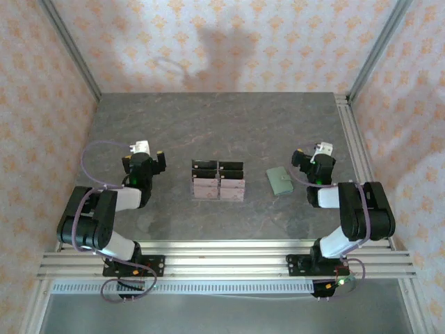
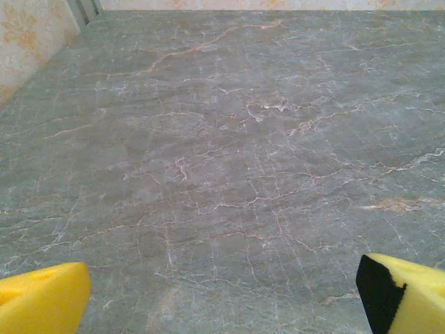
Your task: Put the credit cards into the card holder
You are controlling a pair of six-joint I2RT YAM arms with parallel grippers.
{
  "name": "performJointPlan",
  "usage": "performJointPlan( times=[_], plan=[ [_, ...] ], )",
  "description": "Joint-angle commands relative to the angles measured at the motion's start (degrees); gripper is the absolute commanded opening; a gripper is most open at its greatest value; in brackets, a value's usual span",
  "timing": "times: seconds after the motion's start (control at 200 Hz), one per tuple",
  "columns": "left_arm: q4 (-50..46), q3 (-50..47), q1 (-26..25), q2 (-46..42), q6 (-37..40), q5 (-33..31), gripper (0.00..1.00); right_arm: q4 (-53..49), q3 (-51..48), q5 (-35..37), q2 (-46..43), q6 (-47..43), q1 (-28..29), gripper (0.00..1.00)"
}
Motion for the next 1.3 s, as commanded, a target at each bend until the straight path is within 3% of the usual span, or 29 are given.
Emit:
performJointPlan(
  times=[0.0,1.001,1.296],
  plan=[
    [1.94,-0.12,0.21,-0.15,0.97,-0.19,1.00,0.68,0.48,-0.86,0.15,-0.31,-0.28,0.99],
    [2.05,-0.10,0.32,-0.24,0.97,0.01,1.00,3.62,-1.19,0.28,-0.39,0.22,-0.30,0.99],
    [-12.18,4.49,0.45,-7.96,0.68,-0.76,1.00,5.56,-5.28,4.17,-7.11,1.51,-0.30,0.99]
  ],
)
